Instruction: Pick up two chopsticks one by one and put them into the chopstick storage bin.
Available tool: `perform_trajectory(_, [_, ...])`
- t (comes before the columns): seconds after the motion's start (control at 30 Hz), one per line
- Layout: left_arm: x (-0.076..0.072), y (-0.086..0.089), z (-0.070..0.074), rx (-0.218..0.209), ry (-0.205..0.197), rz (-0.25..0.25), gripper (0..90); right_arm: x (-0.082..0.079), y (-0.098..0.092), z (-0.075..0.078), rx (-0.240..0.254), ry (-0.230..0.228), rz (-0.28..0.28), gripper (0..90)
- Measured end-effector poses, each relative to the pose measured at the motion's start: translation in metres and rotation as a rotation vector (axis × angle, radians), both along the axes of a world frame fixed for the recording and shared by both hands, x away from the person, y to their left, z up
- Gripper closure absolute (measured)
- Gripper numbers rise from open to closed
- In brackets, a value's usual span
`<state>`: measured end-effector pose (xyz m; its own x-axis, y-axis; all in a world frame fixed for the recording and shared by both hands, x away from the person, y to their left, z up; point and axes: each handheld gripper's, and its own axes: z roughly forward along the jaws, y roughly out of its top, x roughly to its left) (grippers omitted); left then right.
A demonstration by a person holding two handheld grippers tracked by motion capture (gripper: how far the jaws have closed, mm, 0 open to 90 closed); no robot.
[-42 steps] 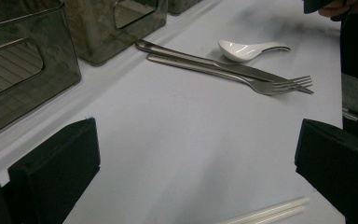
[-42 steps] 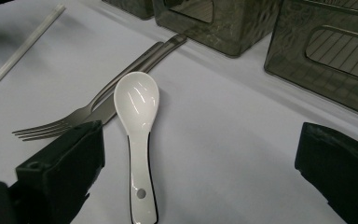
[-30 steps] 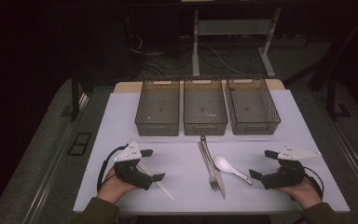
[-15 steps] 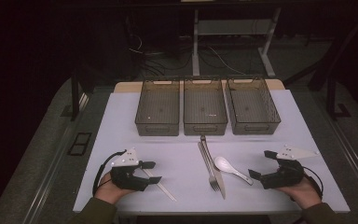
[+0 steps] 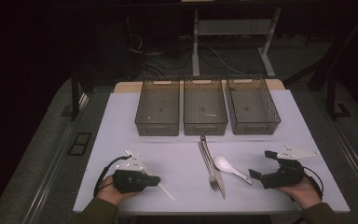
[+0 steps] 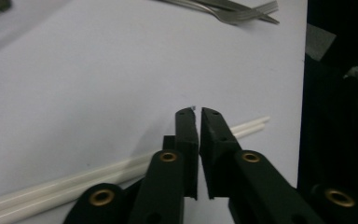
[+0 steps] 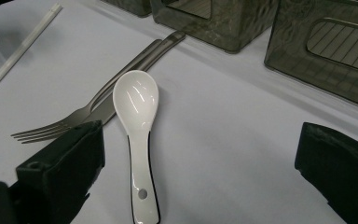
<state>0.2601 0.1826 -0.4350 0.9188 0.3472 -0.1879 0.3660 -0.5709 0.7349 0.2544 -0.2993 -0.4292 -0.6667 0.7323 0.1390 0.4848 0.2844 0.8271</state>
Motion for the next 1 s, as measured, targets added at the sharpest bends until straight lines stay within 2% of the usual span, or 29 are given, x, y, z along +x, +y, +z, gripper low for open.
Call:
perform_trajectory(0.43, [-0.002,-0.015,-0.009,0.058,0.023,-0.079,88.8,0.0,-0.001,0.0,0.001,-0.002,-0.004,1.4])
perform_trajectory(1.0, [0.001,-0.027,-0.011,0.085,0.005,-0.095,88.8,0.0,-0.001,0.0,0.002,0.0,-0.006,1.4])
